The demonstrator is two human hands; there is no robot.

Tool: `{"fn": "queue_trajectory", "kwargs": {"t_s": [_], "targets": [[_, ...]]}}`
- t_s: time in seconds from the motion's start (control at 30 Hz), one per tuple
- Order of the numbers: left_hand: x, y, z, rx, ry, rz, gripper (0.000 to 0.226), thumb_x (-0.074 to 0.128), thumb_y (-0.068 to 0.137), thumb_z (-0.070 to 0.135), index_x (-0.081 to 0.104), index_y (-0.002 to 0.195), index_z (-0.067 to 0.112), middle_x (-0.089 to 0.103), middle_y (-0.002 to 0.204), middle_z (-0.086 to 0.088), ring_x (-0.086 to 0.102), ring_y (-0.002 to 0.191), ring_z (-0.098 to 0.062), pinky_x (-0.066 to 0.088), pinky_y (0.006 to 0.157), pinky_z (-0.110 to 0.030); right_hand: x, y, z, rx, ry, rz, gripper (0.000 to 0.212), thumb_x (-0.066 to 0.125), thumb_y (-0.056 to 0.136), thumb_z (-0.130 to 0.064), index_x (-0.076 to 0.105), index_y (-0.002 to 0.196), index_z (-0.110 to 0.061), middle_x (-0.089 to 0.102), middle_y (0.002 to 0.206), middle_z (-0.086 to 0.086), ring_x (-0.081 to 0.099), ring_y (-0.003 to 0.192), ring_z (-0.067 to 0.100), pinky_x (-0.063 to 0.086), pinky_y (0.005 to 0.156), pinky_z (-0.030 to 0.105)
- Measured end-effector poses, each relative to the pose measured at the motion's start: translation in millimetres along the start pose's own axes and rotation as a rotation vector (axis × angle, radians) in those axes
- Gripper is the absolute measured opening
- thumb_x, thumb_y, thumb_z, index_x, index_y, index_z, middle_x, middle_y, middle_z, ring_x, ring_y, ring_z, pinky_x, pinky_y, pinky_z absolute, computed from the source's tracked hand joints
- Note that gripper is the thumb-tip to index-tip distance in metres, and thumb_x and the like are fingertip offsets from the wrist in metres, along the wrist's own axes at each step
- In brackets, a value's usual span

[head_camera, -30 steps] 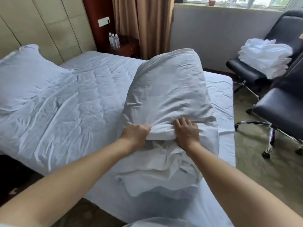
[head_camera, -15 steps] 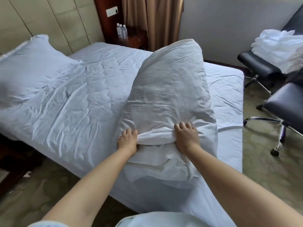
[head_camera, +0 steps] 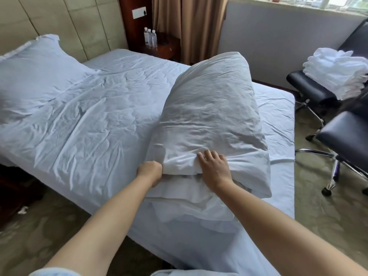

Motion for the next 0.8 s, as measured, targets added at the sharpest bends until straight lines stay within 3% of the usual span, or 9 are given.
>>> {"fn": "queue_trajectory", "kwargs": {"t_s": [0.07, 0.17, 0.23, 0.27, 0.33, 0.43, 0.57, 0.67, 0.8], "targets": [[-23.9, -10.3, -8.7, 0.008, -0.045, 0.026, 0.033, 0.044, 0.091, 0.011, 0.062, 0.117, 0.004, 0.062, 0.122, -0.018, 0.059, 0.112, -0.035, 0.049, 0.088, -0.039, -3.9, 3.5, -10.7, -0.033, -0.041, 0.008, 0.06, 0.069, 0.077, -0.026, 0.048, 0.131, -0.012, 0.052, 0.123, 0.01, 0.051, 0.111, 0.032, 0.04, 0.088, 0.039], [-65.6, -32.2, -15.6, 0.033, -0.097, 0.106, 0.03, 0.049, 0.089, 0.019, 0.063, 0.109, 0.002, 0.063, 0.116, -0.019, 0.06, 0.106, -0.037, 0.049, 0.082, -0.036, -27.2, 10.2, -17.1, 0.017, -0.072, 0.121, 0.054, 0.082, 0.046, -0.015, 0.067, 0.097, -0.011, 0.063, 0.089, 0.009, 0.063, 0.077, 0.03, 0.048, 0.061, 0.031], [-75.3, -44.3, -5.2, 0.076, -0.1, 0.155, 0.03, 0.049, 0.09, 0.021, 0.063, 0.107, 0.001, 0.062, 0.115, -0.02, 0.059, 0.106, -0.037, 0.048, 0.081, -0.035, -35.1, 9.7, -8.5, 0.04, -0.036, 0.224, 0.035, 0.071, 0.05, -0.01, 0.066, 0.085, -0.012, 0.062, 0.079, 0.008, 0.062, 0.069, 0.03, 0.047, 0.054, 0.03], [-69.4, -47.3, 4.4, 0.096, -0.098, 0.14, 0.031, 0.049, 0.091, 0.022, 0.062, 0.109, 0.001, 0.061, 0.117, -0.02, 0.058, 0.107, -0.037, 0.048, 0.083, -0.035, -34.3, 6.4, -3.0, 0.021, -0.013, 0.238, 0.025, 0.062, 0.058, -0.011, 0.064, 0.083, -0.013, 0.061, 0.078, 0.008, 0.062, 0.069, 0.031, 0.047, 0.054, 0.031], [-38.5, -49.2, 26.9, 0.139, -0.066, 0.039, 0.033, 0.048, 0.093, 0.023, 0.061, 0.115, 0.002, 0.059, 0.122, -0.02, 0.057, 0.112, -0.036, 0.047, 0.087, -0.035, -19.8, -3.0, 1.6, -0.007, -0.012, 0.12, 0.029, 0.046, 0.072, -0.012, 0.063, 0.095, -0.012, 0.06, 0.091, 0.009, 0.062, 0.084, 0.033, 0.047, 0.064, 0.036], [12.4, -36.5, 36.6, 0.133, -0.011, -0.087, 0.033, 0.047, 0.093, 0.018, 0.06, 0.121, 0.006, 0.059, 0.126, -0.017, 0.057, 0.116, -0.034, 0.047, 0.092, -0.039, 19.3, -18.8, -5.3, -0.071, -0.029, -0.1, 0.041, 0.053, 0.082, -0.009, 0.052, 0.122, -0.015, 0.053, 0.117, 0.007, 0.05, 0.113, 0.03, 0.039, 0.082, 0.036], [24.5, -22.8, 12.1, 0.028, -0.069, -0.06, 0.032, 0.047, 0.092, 0.017, 0.063, 0.119, 0.008, 0.062, 0.122, -0.014, 0.059, 0.114, -0.033, 0.049, 0.089, -0.039, 12.2, -11.3, -22.2, -0.061, -0.004, -0.06, 0.033, 0.07, 0.064, -0.008, 0.063, 0.096, -0.014, 0.061, 0.092, 0.008, 0.059, 0.087, 0.033, 0.044, 0.067, 0.037], [28.6, -21.4, -11.3, -0.074, -0.186, -0.038, 0.032, 0.044, 0.093, 0.019, 0.062, 0.118, 0.007, 0.061, 0.123, -0.015, 0.059, 0.113, -0.034, 0.049, 0.087, -0.037, 5.6, -6.1, -30.1, -0.078, -0.014, 0.003, 0.041, 0.08, 0.045, -0.017, 0.064, 0.082, -0.016, 0.06, 0.08, 0.005, 0.059, 0.073, 0.029, 0.046, 0.059, 0.034], [46.1, -24.5, -6.8, -0.049, -0.266, -0.052, 0.041, 0.046, 0.094, 0.043, 0.064, 0.112, 0.01, 0.063, 0.118, -0.013, 0.06, 0.109, -0.034, 0.048, 0.081, -0.034, 14.6, -27.8, -49.5, -0.313, 0.014, 0.126, 0.05, 0.074, 0.061, -0.047, 0.063, 0.101, -0.019, 0.058, 0.097, 0.002, 0.059, 0.088, 0.026, 0.045, 0.081, 0.035]]}}
Point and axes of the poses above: each hand's wrist, its own y-axis towards the middle knuckle, its own x-axis out of the palm, z = x × y, the point moved 9 cm from there along y, towards the middle knuckle
